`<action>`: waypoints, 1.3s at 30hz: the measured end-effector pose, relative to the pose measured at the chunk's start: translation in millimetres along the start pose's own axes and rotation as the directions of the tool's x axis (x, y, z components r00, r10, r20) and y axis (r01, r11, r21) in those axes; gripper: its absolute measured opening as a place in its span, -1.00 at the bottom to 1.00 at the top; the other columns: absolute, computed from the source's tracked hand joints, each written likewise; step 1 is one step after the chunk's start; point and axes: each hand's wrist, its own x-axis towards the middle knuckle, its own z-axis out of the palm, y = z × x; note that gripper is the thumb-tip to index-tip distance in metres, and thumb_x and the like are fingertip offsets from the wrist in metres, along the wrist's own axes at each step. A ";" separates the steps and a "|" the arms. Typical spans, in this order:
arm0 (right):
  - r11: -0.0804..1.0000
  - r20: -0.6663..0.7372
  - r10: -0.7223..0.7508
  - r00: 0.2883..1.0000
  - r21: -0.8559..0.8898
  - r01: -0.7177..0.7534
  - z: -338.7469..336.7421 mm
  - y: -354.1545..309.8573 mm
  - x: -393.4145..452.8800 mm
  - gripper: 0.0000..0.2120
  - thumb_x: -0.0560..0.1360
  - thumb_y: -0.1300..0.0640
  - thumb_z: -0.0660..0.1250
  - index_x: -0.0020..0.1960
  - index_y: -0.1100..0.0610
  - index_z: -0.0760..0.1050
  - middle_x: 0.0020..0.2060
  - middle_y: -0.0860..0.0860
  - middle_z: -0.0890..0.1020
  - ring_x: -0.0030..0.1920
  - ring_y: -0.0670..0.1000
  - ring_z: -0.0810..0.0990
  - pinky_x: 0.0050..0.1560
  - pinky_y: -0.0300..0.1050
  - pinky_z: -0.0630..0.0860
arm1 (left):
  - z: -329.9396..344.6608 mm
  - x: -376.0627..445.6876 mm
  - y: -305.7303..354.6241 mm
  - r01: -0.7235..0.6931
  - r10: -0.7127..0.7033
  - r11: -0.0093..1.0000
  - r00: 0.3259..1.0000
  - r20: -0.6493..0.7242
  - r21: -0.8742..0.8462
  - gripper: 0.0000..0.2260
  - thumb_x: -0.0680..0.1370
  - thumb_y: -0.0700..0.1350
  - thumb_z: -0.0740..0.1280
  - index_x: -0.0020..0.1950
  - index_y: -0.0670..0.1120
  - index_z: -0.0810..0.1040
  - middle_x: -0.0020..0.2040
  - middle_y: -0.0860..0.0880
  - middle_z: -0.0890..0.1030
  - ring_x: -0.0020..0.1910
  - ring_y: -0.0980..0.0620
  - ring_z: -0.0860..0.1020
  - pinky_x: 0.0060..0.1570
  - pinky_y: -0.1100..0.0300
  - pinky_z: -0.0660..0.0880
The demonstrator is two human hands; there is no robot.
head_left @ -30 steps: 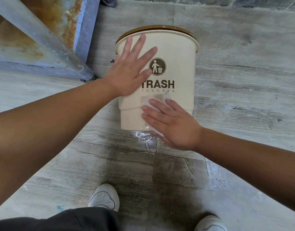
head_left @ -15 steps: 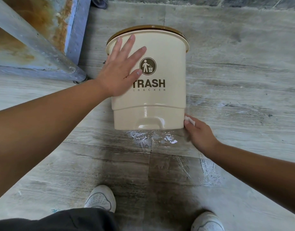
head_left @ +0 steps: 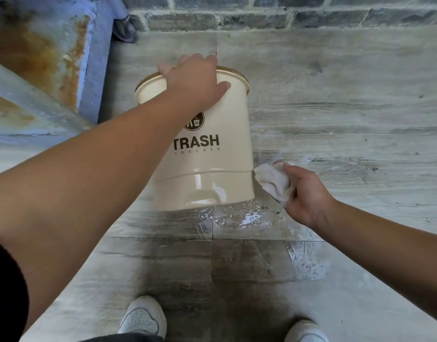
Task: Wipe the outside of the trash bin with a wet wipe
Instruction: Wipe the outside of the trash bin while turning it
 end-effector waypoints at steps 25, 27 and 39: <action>0.703 0.317 -0.500 0.806 -0.396 0.591 78.7 -29.1 18.2 -0.86 0.50 0.12 0.35 -0.06 0.14 0.40 -0.23 0.03 0.56 -0.22 -0.04 0.52 -0.14 -0.13 0.45 | 10.9 -39.8 -58.5 -0.221 -0.038 0.770 0.921 -0.389 -0.598 -0.45 0.53 0.06 0.30 0.49 -0.04 0.29 0.46 -0.19 0.21 0.45 -0.11 0.20 0.45 0.04 0.15; 0.603 0.312 -0.552 0.773 -0.491 0.628 83.8 -23.3 19.5 -0.76 0.49 0.07 0.35 0.05 0.18 0.41 -0.20 -0.03 0.49 -0.20 -0.08 0.45 -0.10 -0.10 0.38 | 23.2 -58.6 -47.6 -0.377 0.175 0.801 0.890 -0.421 -0.464 -0.45 0.56 0.13 0.23 0.51 -0.03 0.29 0.51 -0.23 0.16 0.49 -0.22 0.11 0.44 -0.18 0.10; 0.035 0.372 -0.812 0.450 -0.738 0.673 172.5 -71.8 50.4 -0.69 0.59 0.09 0.21 0.30 0.17 0.42 0.19 0.11 0.49 0.07 -0.13 0.39 0.05 -0.40 0.28 | 41.1 -65.2 -59.5 -0.311 0.186 0.817 0.939 -0.289 -0.486 -0.23 0.53 0.38 0.01 0.59 -0.03 -0.05 0.60 -0.06 -0.12 0.55 -0.11 -0.22 0.41 -0.36 -0.04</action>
